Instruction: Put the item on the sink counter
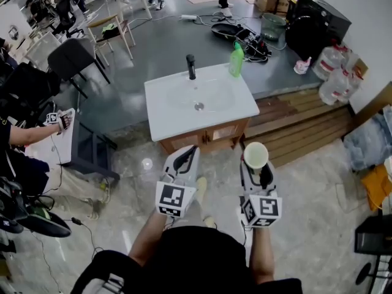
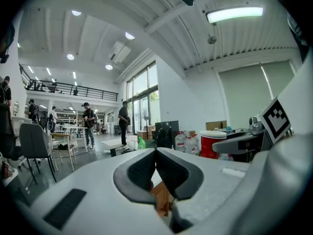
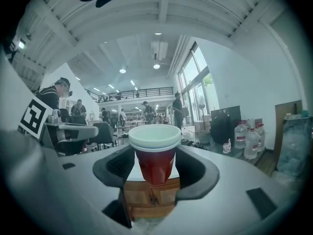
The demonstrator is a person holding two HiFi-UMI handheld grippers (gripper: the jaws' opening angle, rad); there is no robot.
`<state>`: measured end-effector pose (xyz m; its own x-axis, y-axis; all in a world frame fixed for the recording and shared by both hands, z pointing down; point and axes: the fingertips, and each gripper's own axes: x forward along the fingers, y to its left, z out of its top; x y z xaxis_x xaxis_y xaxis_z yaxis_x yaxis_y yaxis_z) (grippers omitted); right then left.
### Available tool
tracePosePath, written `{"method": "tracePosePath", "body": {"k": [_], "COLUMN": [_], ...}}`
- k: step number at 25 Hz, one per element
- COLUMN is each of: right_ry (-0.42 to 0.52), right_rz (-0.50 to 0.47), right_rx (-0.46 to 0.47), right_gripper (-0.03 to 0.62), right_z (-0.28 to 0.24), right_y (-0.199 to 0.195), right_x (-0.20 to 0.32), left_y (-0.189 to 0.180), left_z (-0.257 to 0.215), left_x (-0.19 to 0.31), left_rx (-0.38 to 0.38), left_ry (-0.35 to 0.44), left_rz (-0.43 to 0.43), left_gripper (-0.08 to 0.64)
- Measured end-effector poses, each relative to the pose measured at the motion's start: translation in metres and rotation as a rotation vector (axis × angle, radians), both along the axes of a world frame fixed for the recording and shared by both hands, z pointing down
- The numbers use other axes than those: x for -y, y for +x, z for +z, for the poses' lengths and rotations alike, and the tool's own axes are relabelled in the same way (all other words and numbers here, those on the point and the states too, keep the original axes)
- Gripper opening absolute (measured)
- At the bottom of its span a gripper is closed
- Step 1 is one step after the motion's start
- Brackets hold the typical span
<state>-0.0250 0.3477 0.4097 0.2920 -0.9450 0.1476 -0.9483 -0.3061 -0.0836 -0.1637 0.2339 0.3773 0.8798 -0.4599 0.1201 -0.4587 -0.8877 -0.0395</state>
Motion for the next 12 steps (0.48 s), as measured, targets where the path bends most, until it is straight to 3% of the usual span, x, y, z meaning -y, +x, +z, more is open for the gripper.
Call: {"method": "tracePosePath", "body": {"k": [12], "right_ry": [-0.006], "right_rz": [0.001], "right_rx": [0.028], "right_gripper": [0.259], "right_z": [0.003], "right_y": [0.057], "right_x": [0.088], "left_y": [0.067], "left_z": [0.006], "left_x": [0.087], "left_rx": [0.029], "left_ry": [-0.03], "left_rz": [0.025], "left_gripper": [0.002]}}
